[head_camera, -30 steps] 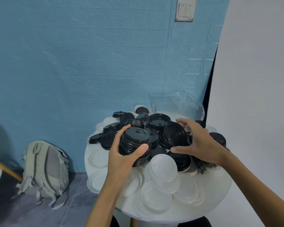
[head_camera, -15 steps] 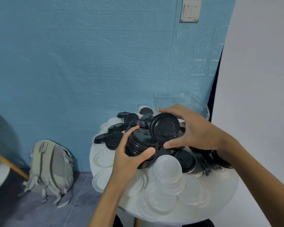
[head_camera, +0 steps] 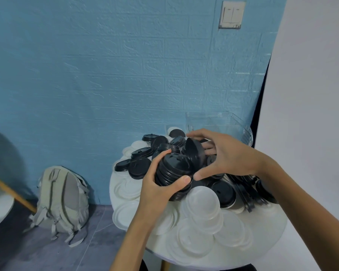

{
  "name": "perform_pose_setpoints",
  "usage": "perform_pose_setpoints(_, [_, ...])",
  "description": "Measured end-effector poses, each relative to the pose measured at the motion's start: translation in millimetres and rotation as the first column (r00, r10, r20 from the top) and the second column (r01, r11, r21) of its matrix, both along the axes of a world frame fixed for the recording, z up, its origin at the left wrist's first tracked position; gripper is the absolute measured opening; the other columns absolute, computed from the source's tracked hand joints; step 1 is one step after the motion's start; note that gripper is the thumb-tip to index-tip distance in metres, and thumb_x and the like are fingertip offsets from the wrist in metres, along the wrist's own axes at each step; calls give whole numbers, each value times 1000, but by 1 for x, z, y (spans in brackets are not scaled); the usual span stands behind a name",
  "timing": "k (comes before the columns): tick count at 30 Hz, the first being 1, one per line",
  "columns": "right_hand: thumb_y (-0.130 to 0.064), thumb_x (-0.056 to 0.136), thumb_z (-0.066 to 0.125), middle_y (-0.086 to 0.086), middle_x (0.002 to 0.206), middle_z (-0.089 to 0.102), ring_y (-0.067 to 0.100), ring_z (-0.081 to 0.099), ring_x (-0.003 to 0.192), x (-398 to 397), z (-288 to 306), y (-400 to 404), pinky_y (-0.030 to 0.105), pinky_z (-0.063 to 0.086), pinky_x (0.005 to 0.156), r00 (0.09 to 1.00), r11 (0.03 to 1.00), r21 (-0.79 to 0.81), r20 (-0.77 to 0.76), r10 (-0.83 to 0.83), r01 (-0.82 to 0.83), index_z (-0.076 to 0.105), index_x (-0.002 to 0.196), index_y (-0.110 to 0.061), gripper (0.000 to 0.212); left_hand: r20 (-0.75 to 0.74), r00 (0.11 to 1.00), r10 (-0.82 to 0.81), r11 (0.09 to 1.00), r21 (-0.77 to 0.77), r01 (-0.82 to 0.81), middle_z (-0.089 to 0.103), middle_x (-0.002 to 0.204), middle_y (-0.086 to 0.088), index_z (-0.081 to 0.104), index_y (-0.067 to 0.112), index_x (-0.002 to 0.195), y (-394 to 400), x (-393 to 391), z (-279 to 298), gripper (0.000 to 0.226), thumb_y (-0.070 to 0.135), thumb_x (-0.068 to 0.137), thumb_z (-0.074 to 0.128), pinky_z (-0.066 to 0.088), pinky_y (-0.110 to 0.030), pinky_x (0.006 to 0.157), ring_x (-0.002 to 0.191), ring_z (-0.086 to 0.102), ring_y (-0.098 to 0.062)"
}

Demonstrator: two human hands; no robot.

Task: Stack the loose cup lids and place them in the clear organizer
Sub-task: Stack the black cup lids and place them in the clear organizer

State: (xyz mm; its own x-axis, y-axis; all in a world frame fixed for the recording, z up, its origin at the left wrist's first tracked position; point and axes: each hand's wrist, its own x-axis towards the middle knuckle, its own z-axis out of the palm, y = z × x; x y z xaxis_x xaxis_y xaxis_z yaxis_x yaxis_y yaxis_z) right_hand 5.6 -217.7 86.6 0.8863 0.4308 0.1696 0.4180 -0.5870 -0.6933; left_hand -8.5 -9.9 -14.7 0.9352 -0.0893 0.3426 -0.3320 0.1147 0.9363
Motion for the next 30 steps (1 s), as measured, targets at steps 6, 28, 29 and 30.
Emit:
perform_pose_setpoints(6, [-16,70,93,-4,130,60,17,70,111,5,-7,17,37,58,97,995,987,154,-82,52,-39,59,127,-29,67,15,1000,20,1000,-23,-20,69,128,9,58,37,136,-5,-1,6,81,26,65,96,54,-32,103,119,65,-9])
perform_pose_setpoints(28, [-65,86,57,-10,134,65,17,65,123,-14,-18,41,54,58,93,875,759,596,-478,73,262,59,132,-48,49,27,998,53,974,-222,-45,70,125,14,58,43,132,-31,5,26,56,34,79,77,54,-27,96,117,66,-5])
perform_pose_setpoints(29, [-65,90,54,-8,133,66,17,65,121,-13,-19,41,53,59,92,869,729,618,-491,66,294,58,133,-46,47,26,998,48,974,-223,-41,70,125,13,59,44,130,-33,7,29,55,34,79,78,54,-31,98,117,66,-6])
perform_pose_setpoints(30, [-61,94,54,-6,131,67,18,66,120,-12,-19,42,53,59,91,870,700,634,-492,36,330,59,133,-43,43,29,999,41,975,-220,-34,71,125,12,59,45,129,-36,9,32,55,35,78,78,54,-33,100,116,67,-7])
